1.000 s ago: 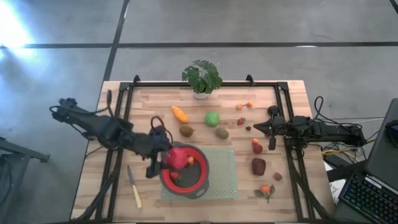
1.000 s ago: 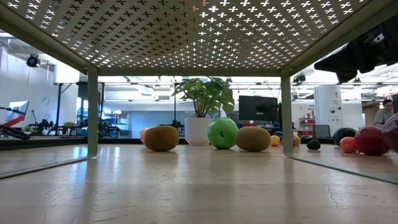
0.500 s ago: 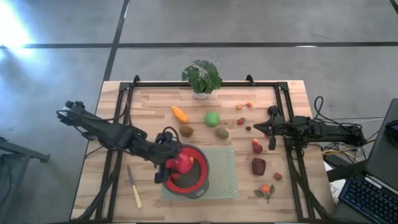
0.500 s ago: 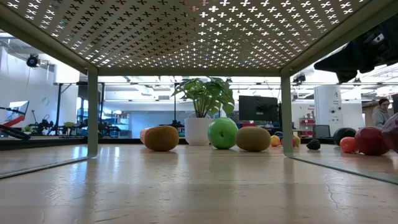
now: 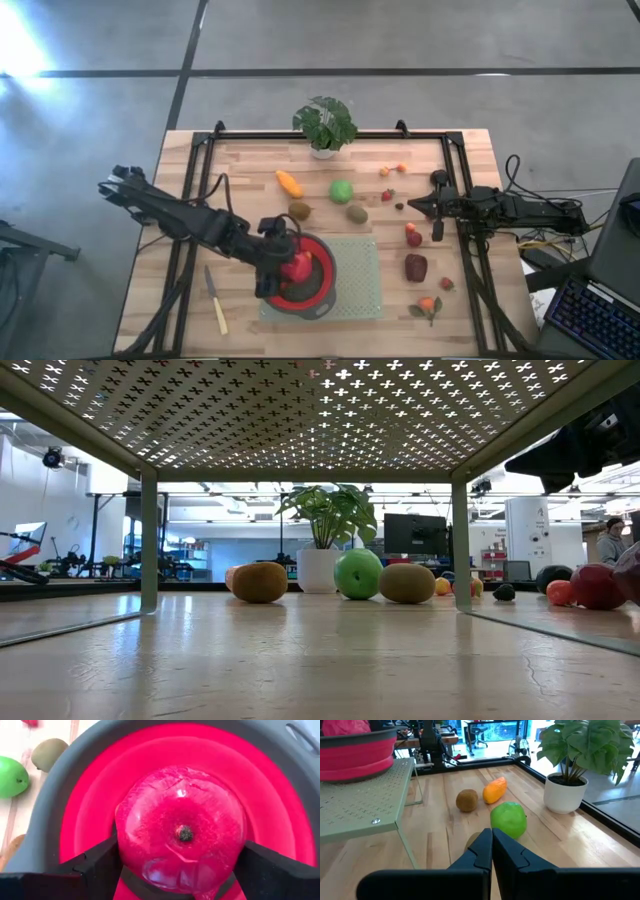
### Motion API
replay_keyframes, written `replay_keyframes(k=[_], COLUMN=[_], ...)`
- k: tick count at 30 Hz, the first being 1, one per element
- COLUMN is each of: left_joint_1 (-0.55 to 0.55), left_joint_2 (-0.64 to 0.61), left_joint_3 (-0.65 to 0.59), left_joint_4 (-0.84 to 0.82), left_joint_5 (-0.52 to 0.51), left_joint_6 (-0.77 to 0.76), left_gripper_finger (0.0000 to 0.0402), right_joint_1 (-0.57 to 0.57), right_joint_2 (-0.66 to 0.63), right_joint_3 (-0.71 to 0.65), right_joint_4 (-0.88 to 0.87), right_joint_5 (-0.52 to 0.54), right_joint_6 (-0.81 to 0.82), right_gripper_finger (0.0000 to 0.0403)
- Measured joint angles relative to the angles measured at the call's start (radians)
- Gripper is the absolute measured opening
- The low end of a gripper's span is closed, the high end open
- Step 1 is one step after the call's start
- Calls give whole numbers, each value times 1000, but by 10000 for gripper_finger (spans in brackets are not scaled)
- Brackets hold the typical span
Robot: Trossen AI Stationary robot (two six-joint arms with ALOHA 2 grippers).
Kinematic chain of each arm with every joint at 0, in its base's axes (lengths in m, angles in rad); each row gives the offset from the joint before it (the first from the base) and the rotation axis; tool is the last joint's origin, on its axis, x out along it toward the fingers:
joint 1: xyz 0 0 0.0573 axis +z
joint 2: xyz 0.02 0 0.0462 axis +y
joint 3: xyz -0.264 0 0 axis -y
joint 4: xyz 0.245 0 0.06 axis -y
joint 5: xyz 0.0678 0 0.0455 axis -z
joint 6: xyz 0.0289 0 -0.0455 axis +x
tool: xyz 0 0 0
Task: Pick & Place Fruit
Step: Put the left red apple into the red strainer
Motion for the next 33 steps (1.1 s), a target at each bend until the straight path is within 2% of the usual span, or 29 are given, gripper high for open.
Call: replay_keyframes(k=[10, 18, 25, 33], left_joint_1=[1, 2, 4, 4], left_joint_2=[2, 2, -6, -37], left_joint_3=[0, 0, 1, 65], left_joint_4=[0, 0, 0, -4], left_joint_5=[0, 0, 0, 0], left_joint_6=[6, 4, 8, 43], left_gripper_finger=[331, 394, 383, 385], right_joint_1=[0, 0, 0, 0], right_joint_2=[0, 0, 0, 0], right_joint_3=[0, 0, 0, 0], right_joint_4=[0, 0, 0, 0], right_joint_5=[0, 0, 0, 0], right_joint_6=[0, 0, 0, 0], right_gripper_finger=[8, 8, 9, 8])
